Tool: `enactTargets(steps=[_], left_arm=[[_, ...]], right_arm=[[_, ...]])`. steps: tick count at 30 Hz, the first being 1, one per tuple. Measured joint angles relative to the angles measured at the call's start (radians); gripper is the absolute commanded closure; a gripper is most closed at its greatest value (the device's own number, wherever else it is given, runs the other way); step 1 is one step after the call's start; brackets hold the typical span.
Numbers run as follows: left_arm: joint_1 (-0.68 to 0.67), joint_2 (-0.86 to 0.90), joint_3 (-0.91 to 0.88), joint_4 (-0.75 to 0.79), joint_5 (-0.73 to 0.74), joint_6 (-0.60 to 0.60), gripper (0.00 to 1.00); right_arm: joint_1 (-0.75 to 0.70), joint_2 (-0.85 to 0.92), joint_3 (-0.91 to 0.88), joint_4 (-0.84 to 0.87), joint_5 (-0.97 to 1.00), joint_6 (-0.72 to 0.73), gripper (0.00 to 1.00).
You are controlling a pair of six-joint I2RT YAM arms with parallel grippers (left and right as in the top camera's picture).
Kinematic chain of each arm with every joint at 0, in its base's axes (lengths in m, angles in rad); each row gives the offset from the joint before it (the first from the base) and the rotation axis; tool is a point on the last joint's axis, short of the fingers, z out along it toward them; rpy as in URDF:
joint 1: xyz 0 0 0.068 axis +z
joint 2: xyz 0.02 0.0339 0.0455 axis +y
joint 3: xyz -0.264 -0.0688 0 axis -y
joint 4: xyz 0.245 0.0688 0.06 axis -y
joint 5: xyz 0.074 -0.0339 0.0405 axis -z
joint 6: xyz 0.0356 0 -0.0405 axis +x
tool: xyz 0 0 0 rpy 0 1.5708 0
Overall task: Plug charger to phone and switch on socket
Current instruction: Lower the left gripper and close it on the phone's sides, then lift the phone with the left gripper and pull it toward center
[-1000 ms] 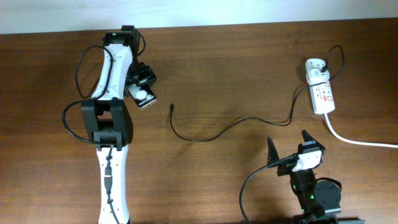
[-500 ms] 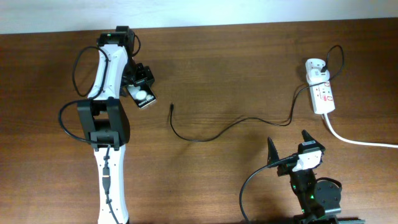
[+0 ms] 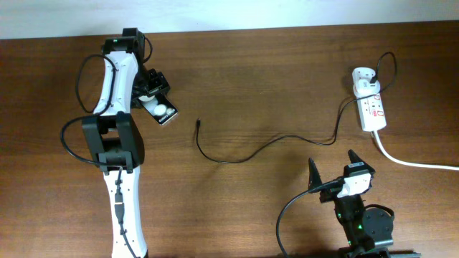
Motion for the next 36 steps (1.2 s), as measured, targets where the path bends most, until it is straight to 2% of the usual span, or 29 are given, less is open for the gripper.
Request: enactTargets(steps=[12, 26, 32, 36], left_arm=[[0.004, -0.004, -0.005, 0.059, 0.021, -0.019, 0.11], [-0.079, 0.000, -0.006, 0.134, -0.072, 0.227, 0.01], [-0.090, 0.000, -0.005, 0.105, -0.066, 0.247, 0.00], [-0.098, 0.000, -0.004, 0.055, -0.057, 0.212, 0.00]], right_arm=[[0.000, 0.000, 0.000, 0.000, 0.000, 0.001, 0.01], [0.000, 0.000, 0.000, 0.000, 0.000, 0.000, 0.01], [0.000, 0.000, 0.000, 0.000, 0.000, 0.001, 0.01], [0.000, 0.000, 0.000, 0.000, 0.000, 0.001, 0.01]])
